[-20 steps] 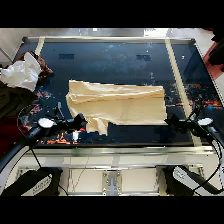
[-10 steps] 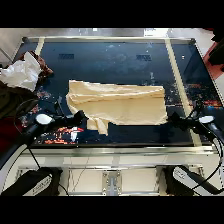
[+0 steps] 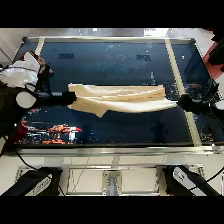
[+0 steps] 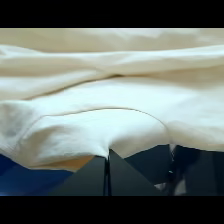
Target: Fold the shirts.
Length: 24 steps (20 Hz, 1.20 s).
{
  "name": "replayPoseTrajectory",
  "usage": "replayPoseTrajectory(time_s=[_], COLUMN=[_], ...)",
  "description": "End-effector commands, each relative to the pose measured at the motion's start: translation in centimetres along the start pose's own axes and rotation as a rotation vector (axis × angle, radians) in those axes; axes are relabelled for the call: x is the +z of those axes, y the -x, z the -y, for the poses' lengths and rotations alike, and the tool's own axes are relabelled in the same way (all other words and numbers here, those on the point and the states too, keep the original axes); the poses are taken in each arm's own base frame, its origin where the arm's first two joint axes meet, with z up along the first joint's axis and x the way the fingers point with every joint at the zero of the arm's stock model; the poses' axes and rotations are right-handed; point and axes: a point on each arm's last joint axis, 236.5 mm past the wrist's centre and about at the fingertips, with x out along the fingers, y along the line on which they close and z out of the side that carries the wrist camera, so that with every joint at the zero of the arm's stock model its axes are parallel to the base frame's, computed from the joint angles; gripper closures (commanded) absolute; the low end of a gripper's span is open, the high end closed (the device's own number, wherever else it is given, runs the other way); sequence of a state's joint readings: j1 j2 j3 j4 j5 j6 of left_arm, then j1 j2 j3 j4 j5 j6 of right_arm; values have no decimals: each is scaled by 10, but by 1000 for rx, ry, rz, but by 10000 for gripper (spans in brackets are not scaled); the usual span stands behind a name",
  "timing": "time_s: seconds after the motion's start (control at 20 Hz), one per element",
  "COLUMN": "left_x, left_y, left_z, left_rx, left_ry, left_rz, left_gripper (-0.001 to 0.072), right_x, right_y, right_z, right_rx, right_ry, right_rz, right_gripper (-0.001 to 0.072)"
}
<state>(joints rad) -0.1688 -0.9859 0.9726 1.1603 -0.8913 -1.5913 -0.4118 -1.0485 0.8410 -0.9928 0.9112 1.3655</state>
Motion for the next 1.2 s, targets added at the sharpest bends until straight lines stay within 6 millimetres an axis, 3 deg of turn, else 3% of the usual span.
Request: replayPoseTrajectory(time_s=[0.0, 0.25, 0.4, 0.5, 0.6, 0.75, 0.95, 1.15], left_x=[52, 61, 65, 68, 68, 60, 73, 76], left_y=[-15, -96, -132, -154, -175, -192, -196, -197], left_z=[-28, -68, -97, -109, -115, -123, -121, -117], left_rx=[149, 236, 309, 327, 326, 329, 318, 300], left_ry=[-108, -111, -106, -107, -102, -78, -77, -30], left_rz=[31, -83, -100, -96, -100, -112, -56, -33], left_gripper=[698, 698, 698, 698, 698, 697, 696, 695], right_x=[38, 89, 112, 117, 109, 75, 43, 25], right_y=[-14, -78, -123, -150, -179, -209, -207, -202], right_z=[-23, -53, -56, -49, -38, -18, 18, 28], right_rx=[34, 63, 71, 76, 67, 42, -96, -136], right_ry=[21, 66, 50, 6, -21, -38, 23, 65], right_rz=[83, 111, 118, 100, 57, -58, -191, -275], right_gripper=[676, 676, 676, 676, 676, 676, 676, 657])
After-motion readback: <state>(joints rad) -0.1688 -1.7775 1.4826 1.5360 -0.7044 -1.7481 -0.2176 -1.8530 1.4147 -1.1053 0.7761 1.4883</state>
